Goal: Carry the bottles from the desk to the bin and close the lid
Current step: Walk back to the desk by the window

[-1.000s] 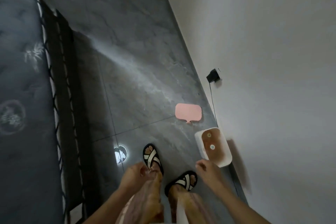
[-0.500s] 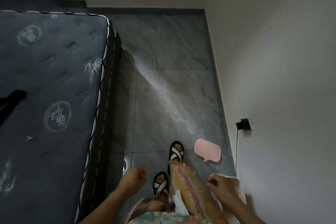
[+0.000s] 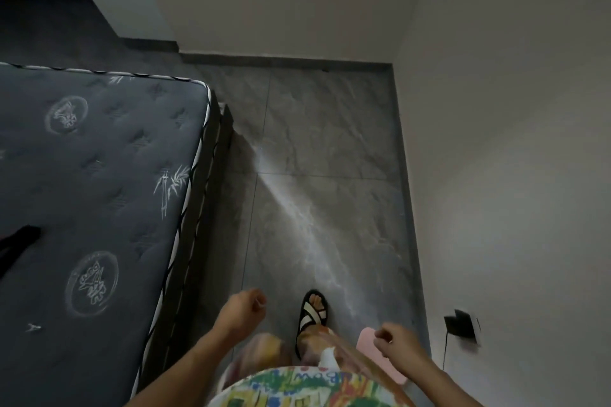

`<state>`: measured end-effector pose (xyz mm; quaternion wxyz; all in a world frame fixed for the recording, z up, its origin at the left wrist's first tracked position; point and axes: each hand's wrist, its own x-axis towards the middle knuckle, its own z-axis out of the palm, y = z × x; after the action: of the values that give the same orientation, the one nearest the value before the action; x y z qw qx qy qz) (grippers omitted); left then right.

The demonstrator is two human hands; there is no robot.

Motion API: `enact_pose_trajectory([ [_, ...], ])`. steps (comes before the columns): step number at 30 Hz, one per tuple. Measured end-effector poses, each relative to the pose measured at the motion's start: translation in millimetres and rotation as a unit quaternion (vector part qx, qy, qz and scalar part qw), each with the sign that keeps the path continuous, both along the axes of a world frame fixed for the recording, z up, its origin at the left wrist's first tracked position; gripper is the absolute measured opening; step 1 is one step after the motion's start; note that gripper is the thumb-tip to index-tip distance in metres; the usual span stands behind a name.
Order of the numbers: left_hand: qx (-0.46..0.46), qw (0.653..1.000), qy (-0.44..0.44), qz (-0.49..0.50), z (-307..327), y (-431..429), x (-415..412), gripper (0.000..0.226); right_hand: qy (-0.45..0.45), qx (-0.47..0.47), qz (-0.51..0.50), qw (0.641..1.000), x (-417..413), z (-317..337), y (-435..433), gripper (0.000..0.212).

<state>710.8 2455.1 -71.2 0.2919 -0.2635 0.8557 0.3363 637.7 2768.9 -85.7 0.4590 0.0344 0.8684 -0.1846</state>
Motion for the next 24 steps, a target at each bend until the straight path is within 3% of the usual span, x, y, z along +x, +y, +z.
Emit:
enact_pose_trajectory([
  [3, 0.007, 0.999, -0.025, 0.045, -2, -21, -22, 0.018, 0.014, -0.021, 0.038, 0.999, -62, 3, -32, 0.009],
  [7, 0.008, 0.994, -0.057, 0.088, -7, -51, -48, 0.006, 0.042, -0.06, 0.038, 0.997, -136, 6, -83, 0.011],
  [11, -0.009, 0.992, -0.067, 0.108, -18, -90, -84, 0.024, 0.065, -0.089, 0.058, 0.992, -209, 2, -138, 0.005],
  [13, -0.012, 0.991, -0.074, 0.114, -21, -114, -112, 0.021, 0.076, -0.097, 0.066, 0.99, -247, -2, -165, 0.003],
  [17, -0.018, 0.992, -0.074, 0.105, -24, -169, -179, 0.008, 0.081, -0.086, 0.063, 0.991, -320, -8, -212, 0.011],
  [20, -0.013, 0.993, -0.069, 0.091, -20, -211, -238, 0.01, 0.068, -0.076, 0.057, 0.993, -367, -7, -239, 0.003],
  [24, -0.014, 0.998, -0.031, 0.05, -8, -262, -331, 0.008, 0.058, -0.057, 0.03, 0.996, -422, -12, -257, 0.028],
])
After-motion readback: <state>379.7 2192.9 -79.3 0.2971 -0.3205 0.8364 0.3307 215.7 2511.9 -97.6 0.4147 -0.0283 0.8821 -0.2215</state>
